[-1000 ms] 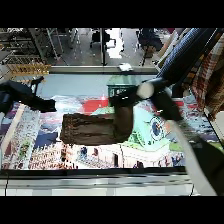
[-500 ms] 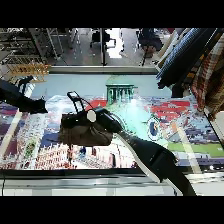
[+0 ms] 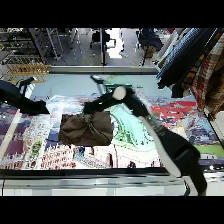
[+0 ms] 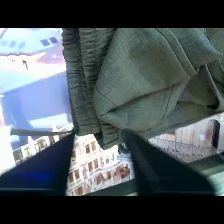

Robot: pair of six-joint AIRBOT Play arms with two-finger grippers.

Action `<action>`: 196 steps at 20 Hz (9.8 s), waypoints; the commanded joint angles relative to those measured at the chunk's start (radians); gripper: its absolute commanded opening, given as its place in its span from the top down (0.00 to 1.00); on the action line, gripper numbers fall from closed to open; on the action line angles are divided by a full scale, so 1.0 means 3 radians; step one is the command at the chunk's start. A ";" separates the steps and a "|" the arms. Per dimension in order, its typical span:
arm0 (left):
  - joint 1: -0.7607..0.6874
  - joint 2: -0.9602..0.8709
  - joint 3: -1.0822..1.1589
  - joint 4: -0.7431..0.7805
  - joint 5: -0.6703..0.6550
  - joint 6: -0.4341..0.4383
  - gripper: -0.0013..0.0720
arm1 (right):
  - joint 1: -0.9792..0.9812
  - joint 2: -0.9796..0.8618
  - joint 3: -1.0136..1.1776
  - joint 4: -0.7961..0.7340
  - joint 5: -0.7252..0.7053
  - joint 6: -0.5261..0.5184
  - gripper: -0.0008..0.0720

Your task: Fold the clothes and pants, and hang the long-sleeved shirts on hangers.

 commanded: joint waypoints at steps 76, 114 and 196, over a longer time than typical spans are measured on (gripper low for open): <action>-0.0491 -0.0546 -0.0469 0.0046 -0.0855 0.0682 0.96 | -0.0008 0.0375 -0.1124 -0.0340 0.0139 -0.0713 0.18; 0.0018 -0.0526 -0.0268 -0.0066 -0.0655 0.0585 0.58 | -0.0839 0.0137 -0.1718 0.0689 -0.0275 0.0285 0.24; 0.0100 0.0647 0.0247 0.1785 -0.0024 -0.0312 0.96 | -0.3026 0.2152 -0.2724 -0.1479 -0.0076 -0.0469 0.96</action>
